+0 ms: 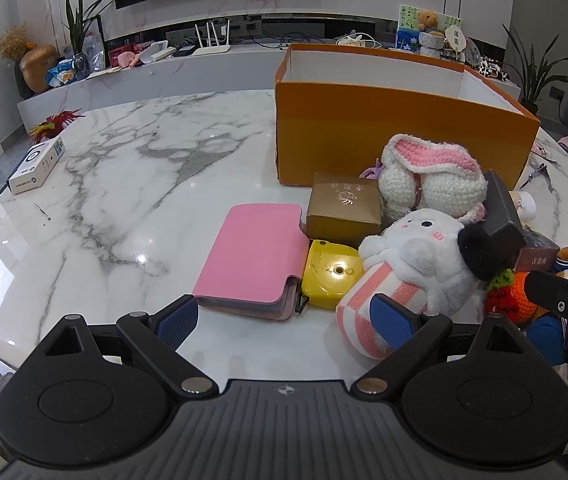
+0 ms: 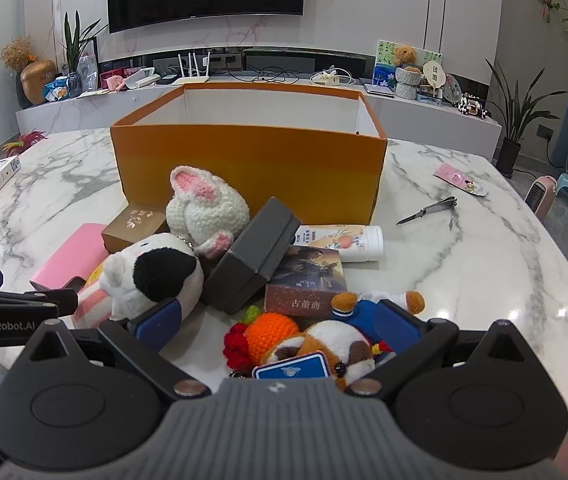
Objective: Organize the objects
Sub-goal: 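Move both grippers toward the plush toys in the pile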
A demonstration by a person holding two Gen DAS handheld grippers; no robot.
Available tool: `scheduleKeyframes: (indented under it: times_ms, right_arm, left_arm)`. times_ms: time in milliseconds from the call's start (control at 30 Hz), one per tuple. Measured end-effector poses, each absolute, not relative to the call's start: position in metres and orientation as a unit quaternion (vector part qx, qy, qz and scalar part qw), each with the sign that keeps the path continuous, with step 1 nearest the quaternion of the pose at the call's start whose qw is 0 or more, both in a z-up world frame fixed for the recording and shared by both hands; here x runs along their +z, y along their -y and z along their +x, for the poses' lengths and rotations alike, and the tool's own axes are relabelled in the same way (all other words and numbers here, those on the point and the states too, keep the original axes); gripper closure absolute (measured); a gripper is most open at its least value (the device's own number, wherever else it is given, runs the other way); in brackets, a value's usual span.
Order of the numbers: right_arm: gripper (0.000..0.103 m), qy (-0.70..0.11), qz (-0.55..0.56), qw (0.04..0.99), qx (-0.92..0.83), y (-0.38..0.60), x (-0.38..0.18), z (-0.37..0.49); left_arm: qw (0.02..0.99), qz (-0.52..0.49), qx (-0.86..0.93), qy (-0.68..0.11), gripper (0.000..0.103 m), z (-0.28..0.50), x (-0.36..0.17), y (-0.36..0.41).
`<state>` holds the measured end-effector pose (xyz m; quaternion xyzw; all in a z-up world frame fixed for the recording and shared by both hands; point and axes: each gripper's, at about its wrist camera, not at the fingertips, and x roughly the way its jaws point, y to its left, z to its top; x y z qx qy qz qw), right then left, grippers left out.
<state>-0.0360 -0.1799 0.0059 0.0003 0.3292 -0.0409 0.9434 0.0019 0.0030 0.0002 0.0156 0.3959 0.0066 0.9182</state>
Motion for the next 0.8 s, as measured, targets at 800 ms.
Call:
scheduleKeyframes:
  times_ms: [800]
  right_arm:
    - [0.001, -0.328, -0.003, 0.944, -0.042, 0.177, 0.006, -0.034]
  left_arm:
    - [0.924, -0.008, -0.019, -0.382, 0.0, -0.006, 0.016, -0.007]
